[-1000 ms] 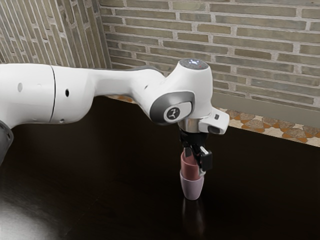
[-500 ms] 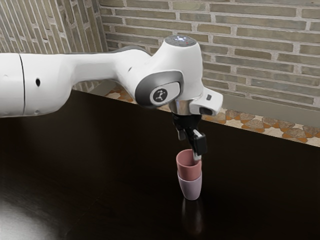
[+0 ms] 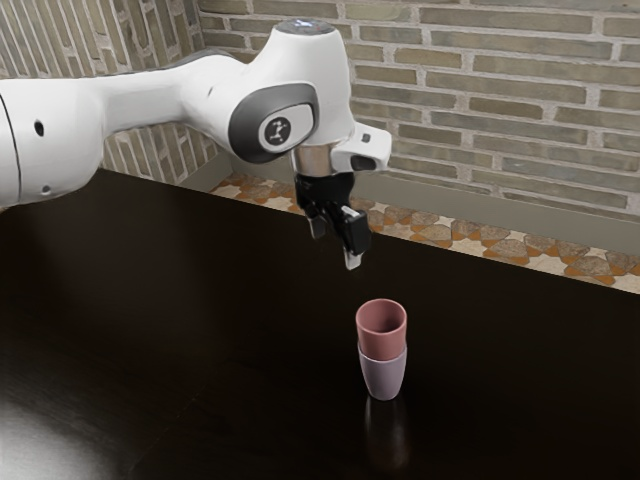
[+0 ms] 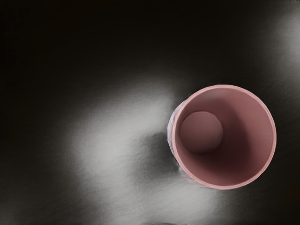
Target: Place the left cup onto the right cup
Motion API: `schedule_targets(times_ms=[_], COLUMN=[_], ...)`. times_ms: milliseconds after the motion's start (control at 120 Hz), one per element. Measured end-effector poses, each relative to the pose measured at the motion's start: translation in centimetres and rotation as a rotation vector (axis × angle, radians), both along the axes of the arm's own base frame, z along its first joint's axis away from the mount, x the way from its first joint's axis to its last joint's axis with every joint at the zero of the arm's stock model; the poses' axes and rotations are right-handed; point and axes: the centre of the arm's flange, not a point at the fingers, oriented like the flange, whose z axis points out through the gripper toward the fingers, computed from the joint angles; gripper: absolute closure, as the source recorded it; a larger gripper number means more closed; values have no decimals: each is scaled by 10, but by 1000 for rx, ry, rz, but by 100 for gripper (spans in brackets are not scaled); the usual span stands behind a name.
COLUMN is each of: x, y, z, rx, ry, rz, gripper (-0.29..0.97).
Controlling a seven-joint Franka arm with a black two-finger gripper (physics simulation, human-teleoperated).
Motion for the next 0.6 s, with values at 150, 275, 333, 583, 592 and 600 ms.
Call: schedule_targets(times_ms=[150,275,333,583,592,600], x=[10,18,23,32,32,32], y=[29,56,72,120,120,121], z=[8,14,16,28,28,28], rx=[9,10,6,-9,-9,-9], ry=[9,9,13,7,7,7], rz=[51,99,126,186,186,186], gripper=[0,0,0,0,0,0])
